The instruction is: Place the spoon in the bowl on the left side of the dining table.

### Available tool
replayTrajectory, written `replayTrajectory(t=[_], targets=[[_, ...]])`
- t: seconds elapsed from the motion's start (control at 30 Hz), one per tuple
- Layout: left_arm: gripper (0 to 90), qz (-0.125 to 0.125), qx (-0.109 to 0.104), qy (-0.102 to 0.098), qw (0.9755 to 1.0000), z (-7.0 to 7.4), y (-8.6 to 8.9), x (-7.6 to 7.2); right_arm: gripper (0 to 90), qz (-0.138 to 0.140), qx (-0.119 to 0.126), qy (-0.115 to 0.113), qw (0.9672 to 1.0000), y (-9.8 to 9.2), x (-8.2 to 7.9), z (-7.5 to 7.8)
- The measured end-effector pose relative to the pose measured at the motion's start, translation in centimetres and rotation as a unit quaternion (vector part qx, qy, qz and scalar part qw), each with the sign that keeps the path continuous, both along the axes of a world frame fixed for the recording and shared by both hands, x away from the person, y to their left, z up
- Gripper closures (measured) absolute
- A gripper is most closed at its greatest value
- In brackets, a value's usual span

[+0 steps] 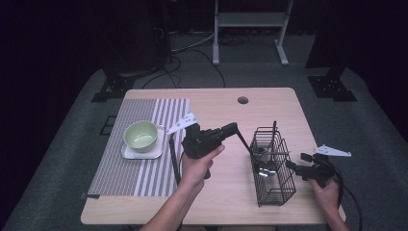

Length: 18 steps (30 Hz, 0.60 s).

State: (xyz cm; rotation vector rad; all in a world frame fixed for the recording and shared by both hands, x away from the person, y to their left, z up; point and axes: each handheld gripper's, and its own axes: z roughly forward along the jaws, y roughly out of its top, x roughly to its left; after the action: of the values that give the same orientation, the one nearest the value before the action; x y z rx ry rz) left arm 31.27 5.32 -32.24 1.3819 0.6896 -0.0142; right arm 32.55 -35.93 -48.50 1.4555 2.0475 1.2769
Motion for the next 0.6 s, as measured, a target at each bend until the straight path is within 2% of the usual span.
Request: replayTrajectory(t=[0.33, 0.6], targets=[[89.2, 0.019, 0.004, 0.001, 0.9998, -0.4, 1.8, 0.1, 16.0, -0.001, -0.001, 0.000, 1.0000, 0.0, 0.0, 0.0], [89.3, 0.040, 0.010, 0.007, 0.9991, -1.6, 3.7, 0.5, 16.0, -0.001, -0.001, 0.001, 1.0000, 0.0, 0.0, 0.0]])
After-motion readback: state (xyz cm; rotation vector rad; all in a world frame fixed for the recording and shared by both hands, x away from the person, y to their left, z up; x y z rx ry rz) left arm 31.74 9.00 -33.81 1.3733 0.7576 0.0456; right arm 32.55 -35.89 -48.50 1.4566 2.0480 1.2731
